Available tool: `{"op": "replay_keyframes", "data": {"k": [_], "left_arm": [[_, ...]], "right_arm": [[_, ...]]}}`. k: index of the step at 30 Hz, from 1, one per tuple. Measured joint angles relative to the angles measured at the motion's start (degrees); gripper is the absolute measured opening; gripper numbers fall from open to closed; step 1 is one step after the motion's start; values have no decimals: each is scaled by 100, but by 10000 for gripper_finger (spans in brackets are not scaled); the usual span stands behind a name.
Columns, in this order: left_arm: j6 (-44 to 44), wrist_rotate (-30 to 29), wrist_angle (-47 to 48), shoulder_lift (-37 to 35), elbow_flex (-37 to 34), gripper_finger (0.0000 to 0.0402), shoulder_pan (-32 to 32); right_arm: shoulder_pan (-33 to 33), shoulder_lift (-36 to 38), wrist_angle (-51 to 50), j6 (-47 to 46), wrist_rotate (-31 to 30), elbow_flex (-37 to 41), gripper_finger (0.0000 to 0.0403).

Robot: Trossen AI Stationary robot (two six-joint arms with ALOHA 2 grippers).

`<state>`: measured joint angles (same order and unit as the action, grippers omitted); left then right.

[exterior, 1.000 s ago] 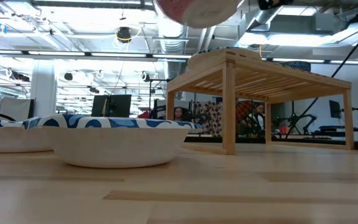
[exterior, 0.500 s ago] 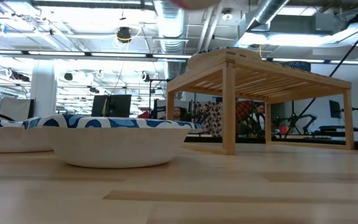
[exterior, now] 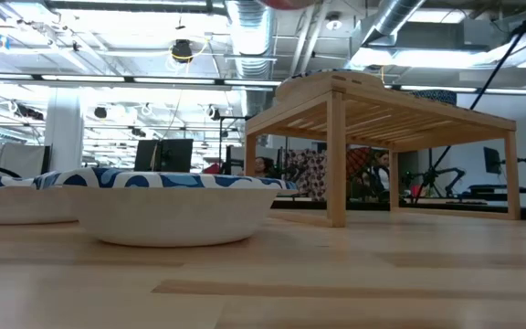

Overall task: Place and stack bowls onto a shelf
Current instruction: Stack the blue pattern bowl on top of the yellow pattern bowl on the shelf

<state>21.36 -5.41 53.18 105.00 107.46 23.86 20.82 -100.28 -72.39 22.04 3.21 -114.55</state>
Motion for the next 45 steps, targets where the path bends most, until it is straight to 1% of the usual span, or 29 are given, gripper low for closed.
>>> {"op": "replay_keyframes", "data": {"k": [2,6,8,11,13,15,18,21,23,25,28,33,36,42,45], "left_arm": [[-10,-55,22,15,0,0,17],[-28,-118,-58,10,0,0,26],[-63,-241,-82,10,0,0,28],[-104,-127,-207,10,0,0,54],[-92,-174,-208,10,0,0,116],[77,-328,-239,10,0,0,206],[649,-906,-116,12,0,0,365],[1369,-1482,-8,13,0,0,474],[1476,-1548,-18,13,0,0,483],[1383,-1485,-62,1,0,0,483],[1320,-1421,-131,-22,0,0,508],[1861,-1726,-167,-22,0,0,573],[2025,-1815,-346,-22,0,0,566],[2311,-1829,-400,-20,-2,3,509],[2466,-1863,-551,-20,-2,6,511]], "right_arm": [[-6,-29,-174,233,-51,-29,231],[-6,-24,-139,323,-87,-29,226],[-4,-23,-152,415,-60,-29,224],[44,-30,-186,643,-80,-29,221],[57,-30,-189,766,-81,-29,219],[84,-30,-161,851,-82,-29,217],[130,-30,-128,1146,-138,-33,214],[222,-30,-86,1570,-450,-34,211],[279,-30,-113,1695,-689,-34,209],[324,-30,-125,1705,-847,-34,208],[335,-30,-149,1707,-903,-34,207],[401,-29,-417,1723,-915,-36,202],[486,-26,-428,1723,-923,-40,180],[628,-31,-443,1795,-930,184,97],[721,-36,-474,1810,-886,235,68]]}}
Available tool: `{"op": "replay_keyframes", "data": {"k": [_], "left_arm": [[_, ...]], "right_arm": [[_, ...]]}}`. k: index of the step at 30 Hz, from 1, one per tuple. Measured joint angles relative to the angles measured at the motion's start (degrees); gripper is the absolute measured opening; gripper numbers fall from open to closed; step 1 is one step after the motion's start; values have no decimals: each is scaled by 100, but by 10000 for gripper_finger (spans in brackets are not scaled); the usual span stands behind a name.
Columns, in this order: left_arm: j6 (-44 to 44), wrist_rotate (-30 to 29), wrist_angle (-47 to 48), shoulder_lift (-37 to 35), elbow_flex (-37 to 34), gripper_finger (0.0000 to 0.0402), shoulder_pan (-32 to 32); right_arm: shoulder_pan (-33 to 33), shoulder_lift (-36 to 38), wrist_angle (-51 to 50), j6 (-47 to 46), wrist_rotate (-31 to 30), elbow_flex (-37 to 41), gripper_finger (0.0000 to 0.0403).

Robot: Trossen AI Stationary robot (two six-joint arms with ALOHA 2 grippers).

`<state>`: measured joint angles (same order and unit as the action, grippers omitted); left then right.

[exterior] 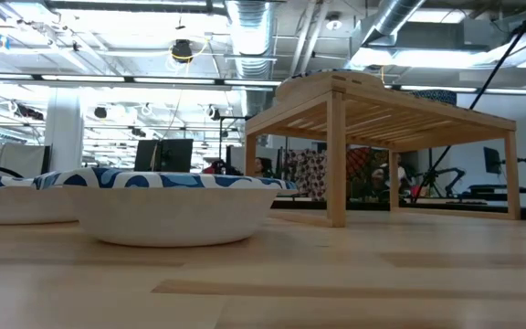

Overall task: Place and stack bowls onto a shelf
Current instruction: Stack the blue pattern bowl on top of the yellow pattern bowl on the shelf

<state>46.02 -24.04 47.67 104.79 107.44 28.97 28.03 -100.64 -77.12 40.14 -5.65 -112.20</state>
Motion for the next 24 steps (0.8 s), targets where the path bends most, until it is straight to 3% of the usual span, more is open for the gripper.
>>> {"op": "replay_keyframes", "data": {"k": [5,15,24], "left_arm": [[-16,-94,-127,-1,0,24,-5],[-240,-406,-395,-46,31,147,-134],[-209,-403,-388,-16,119,169,-137]], "right_arm": [[66,-1,13,-76,15,10,57],[43,-4,-11,-353,-70,20,36],[40,-4,3,-409,-111,13,36]]}}
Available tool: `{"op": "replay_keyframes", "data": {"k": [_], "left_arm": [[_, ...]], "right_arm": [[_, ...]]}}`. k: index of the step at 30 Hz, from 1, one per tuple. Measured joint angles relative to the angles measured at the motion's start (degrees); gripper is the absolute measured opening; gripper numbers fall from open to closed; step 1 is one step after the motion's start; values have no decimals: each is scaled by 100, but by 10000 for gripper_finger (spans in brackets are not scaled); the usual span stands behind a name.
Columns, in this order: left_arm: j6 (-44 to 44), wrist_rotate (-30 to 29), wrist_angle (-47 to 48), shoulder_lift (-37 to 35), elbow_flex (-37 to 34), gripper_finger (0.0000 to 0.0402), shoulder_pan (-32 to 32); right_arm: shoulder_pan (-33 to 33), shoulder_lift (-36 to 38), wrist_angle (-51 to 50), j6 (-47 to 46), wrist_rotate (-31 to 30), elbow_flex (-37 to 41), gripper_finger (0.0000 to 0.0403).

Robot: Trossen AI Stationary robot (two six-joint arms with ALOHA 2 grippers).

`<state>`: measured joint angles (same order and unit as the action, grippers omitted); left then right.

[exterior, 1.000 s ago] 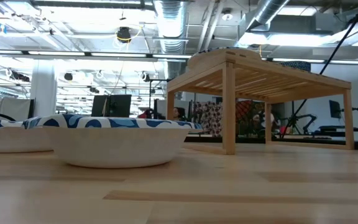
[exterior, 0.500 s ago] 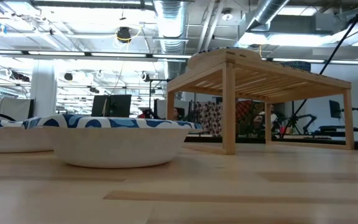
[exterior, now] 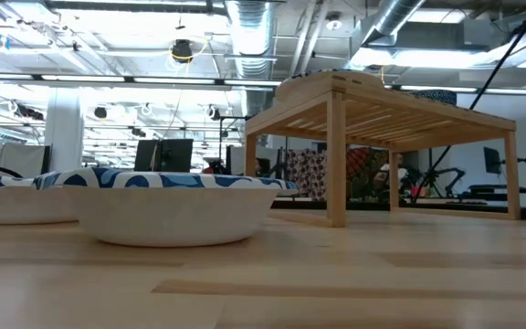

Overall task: Place and stack bowls onto a shelf
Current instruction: Stack the blue pattern bowl on top of the yellow pattern bowl on the shelf

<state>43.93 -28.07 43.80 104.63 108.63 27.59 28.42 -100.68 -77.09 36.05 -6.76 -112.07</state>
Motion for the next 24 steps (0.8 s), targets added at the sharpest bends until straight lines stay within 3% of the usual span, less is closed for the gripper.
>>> {"op": "replay_keyframes", "data": {"k": [4,8,15,20,24], "left_arm": [[-274,-132,233,1,133,170,-2],[-873,-244,1149,1,490,170,56],[-2974,-1276,3064,-283,908,170,52],[-4458,-1801,2989,-1097,559,165,53],[-5110,-2255,2160,-2025,-379,163,74]], "right_arm": [[-2,15,-82,-33,-141,-4,36],[-2,21,-384,-246,-244,-4,36],[2,283,-1060,-865,-716,-13,36],[-201,872,-1311,-1870,-1507,-73,36],[-847,1458,-1304,-2852,-1861,-79,36]]}}
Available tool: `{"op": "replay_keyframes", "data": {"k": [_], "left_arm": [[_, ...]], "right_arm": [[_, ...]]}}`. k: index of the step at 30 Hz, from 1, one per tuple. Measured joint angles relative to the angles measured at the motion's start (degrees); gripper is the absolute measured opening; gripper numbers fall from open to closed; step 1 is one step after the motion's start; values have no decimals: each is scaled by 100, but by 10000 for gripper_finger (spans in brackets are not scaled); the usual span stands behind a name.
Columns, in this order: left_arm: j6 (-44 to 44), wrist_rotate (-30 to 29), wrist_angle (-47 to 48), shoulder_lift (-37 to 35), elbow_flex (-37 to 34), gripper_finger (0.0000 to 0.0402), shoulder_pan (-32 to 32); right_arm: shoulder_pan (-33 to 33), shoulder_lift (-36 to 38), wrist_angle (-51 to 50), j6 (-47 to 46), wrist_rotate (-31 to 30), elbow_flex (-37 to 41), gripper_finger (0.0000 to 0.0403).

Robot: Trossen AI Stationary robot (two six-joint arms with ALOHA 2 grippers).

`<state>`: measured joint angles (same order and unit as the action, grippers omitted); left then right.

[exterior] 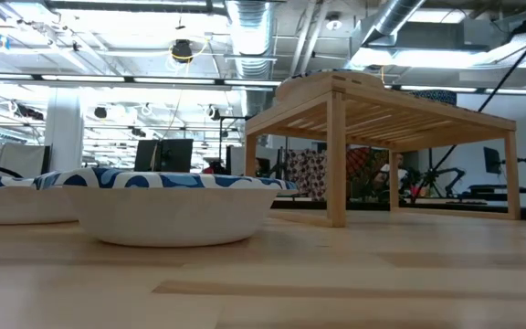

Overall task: Place and stack bowls onto a shelf
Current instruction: Stack the blue pattern bowl on top of the yellow pattern bowl on the shelf

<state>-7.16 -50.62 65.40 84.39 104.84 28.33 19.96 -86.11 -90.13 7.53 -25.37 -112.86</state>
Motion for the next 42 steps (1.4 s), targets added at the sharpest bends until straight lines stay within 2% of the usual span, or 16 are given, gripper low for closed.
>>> {"op": "replay_keyframes", "data": {"k": [3,6,10,15,19,25,29,32,42], "left_arm": [[-99,-107,-1217,-760,-1094,162,60],[-109,111,-2508,-1429,-2245,162,75],[-269,426,-3838,-1972,-3392,162,72],[-684,538,-4283,-2201,-3958,162,73],[-749,629,-4206,-2181,-3984,162,73],[-677,527,-4209,-2173,-3984,162,66],[-679,154,-4221,-2173,-3984,162,62],[-860,-115,-4260,-2173,-3984,162,62],[-589,-434,-4261,-2173,-3984,162,62]], "right_arm": [[-798,397,15,-384,-150,0,36],[-1806,697,10,-589,-128,74,36],[-3208,857,10,-625,484,275,36],[-4717,835,13,-807,1414,735,36],[-5495,729,4,-936,1678,1028,36],[-6054,509,16,-1242,2110,1261,36],[-6067,299,19,-1194,2156,1373,36],[-6018,236,19,-1204,2418,1373,36],[-5911,238,13,-1337,2408,1373,36]]}}
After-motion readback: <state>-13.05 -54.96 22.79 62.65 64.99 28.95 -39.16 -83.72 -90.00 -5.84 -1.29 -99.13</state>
